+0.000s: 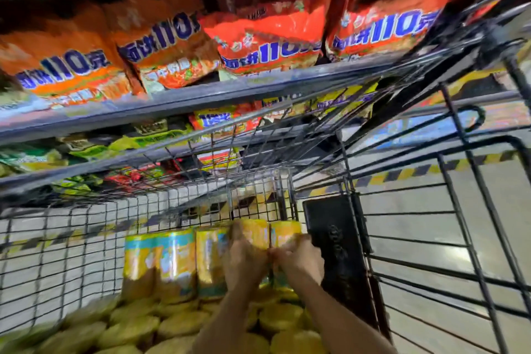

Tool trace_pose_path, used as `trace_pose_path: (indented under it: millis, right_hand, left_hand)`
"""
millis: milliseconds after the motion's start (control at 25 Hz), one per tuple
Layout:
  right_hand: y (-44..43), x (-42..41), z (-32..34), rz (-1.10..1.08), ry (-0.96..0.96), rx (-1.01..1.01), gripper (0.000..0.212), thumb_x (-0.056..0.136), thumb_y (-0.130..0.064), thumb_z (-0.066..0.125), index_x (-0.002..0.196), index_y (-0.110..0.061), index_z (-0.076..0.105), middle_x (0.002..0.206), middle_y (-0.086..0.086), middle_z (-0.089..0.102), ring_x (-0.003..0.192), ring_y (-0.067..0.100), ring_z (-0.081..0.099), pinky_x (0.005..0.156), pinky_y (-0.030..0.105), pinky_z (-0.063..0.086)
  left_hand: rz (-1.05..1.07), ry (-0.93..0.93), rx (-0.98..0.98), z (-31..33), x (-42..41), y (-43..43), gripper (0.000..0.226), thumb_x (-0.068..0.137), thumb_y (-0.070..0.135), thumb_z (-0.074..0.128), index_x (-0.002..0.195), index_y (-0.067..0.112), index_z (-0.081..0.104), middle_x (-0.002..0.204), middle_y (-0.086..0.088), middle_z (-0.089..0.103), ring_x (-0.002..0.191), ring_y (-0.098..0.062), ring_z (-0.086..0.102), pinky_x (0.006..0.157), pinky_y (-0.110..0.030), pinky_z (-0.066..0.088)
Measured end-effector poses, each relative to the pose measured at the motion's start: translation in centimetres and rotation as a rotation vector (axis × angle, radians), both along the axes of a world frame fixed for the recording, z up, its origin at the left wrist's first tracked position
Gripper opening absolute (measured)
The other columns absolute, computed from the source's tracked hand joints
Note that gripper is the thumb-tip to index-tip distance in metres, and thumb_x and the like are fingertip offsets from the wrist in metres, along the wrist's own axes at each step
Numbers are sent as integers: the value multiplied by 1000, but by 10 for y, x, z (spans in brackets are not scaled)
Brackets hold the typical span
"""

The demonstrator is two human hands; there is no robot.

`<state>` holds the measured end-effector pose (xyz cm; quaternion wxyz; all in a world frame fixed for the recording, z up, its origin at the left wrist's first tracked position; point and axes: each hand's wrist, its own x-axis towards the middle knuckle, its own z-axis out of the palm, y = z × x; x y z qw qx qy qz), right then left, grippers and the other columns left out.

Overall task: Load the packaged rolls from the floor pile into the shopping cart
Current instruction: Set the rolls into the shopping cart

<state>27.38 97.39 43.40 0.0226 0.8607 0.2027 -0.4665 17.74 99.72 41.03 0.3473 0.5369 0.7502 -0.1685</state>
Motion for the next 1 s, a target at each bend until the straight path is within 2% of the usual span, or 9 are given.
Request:
trace_pose_path:
  millis: [160, 280, 400, 520, 640, 760, 840, 920, 1000]
  right_hand:
    - [-4, 0, -5, 32, -24, 3, 46, 86, -43, 59, 120, -14, 50, 121, 12, 59, 113, 31, 57, 88, 35, 48]
    - [-5, -1, -8, 53, -41, -23, 44, 90, -43, 55, 120, -11, 54, 124, 12, 58, 116, 30, 56, 90, 34, 47]
    - [-7, -2, -5, 115, -39, -24, 49, 90, -52, 53, 118, -12, 56, 122, 10, 60, 114, 29, 58, 88, 35, 49]
    - [-3, 3, 10, 257, -55, 39, 46, 93, -49, 48, 115, -10, 58, 120, 11, 61, 112, 30, 58, 88, 34, 48]
    - [5, 15, 35, 490, -127, 181, 42, 97, -42, 43, 125, -11, 50, 123, 11, 60, 116, 29, 56, 91, 34, 47]
    - [13, 30, 61, 651, -182, 276, 66, 99, -44, 39, 150, -7, 20, 156, 13, 24, 145, 30, 18, 116, 38, 22]
    - [16, 35, 83, 761, -264, 314, 73, 100, -47, 32, 153, -10, -2, 160, 9, 0, 148, 30, -2, 120, 41, 3]
    - [16, 34, 113, 800, -319, 360, 73, 100, -49, 28, 153, -11, -6, 160, 9, -4, 147, 30, -6, 120, 43, -1]
    - [14, 29, 139, 810, -392, 500, 72, 99, -49, 28, 153, -9, 4, 160, 9, 1, 147, 33, 2, 120, 46, 7]
  left_hand:
    - [126, -113, -9, 9, 2, -7, 66, 88, 31, 60, 144, 10, 31, 108, -10, 68, 94, -27, 67, 79, -35, 56]
    - [79, -68, 11, 12, 7, -5, 85, 87, 39, 59, 150, 14, 7, 118, -12, 64, 100, -31, 64, 83, -37, 52]
    - [4, -121, 8, 19, 5, -5, 92, 88, 44, 57, 151, 8, 0, 142, -14, 46, 113, -31, 58, 88, -36, 46]
    - [-164, -159, 49, 31, -2, 0, 89, 91, 45, 54, 151, 5, 2, 158, -13, 12, 142, -27, 24, 113, -34, 23]
    - [-219, -106, 78, 52, -5, 18, 89, 92, 48, 50, 152, 10, -5, 159, -6, -11, 147, -23, -3, 118, -38, 8]
    - [-353, -43, 136, 83, -4, 31, 84, 96, 52, 39, 151, 12, -11, 157, -3, -20, 146, -21, -15, 118, -39, -1]
    - [-440, -21, 185, 111, -6, 37, 80, 97, 54, 31, 150, 14, -13, 156, -3, -22, 145, -21, -19, 117, -39, -6]
    - [-481, -15, 257, 140, -13, 39, 78, 97, 57, 26, 150, 15, -13, 156, -2, -23, 144, -20, -20, 117, -40, -6]
    - [-521, -19, 340, 171, -23, 40, 77, 97, 58, 25, 151, 17, -10, 157, -2, -21, 145, -20, -19, 118, -41, -7]
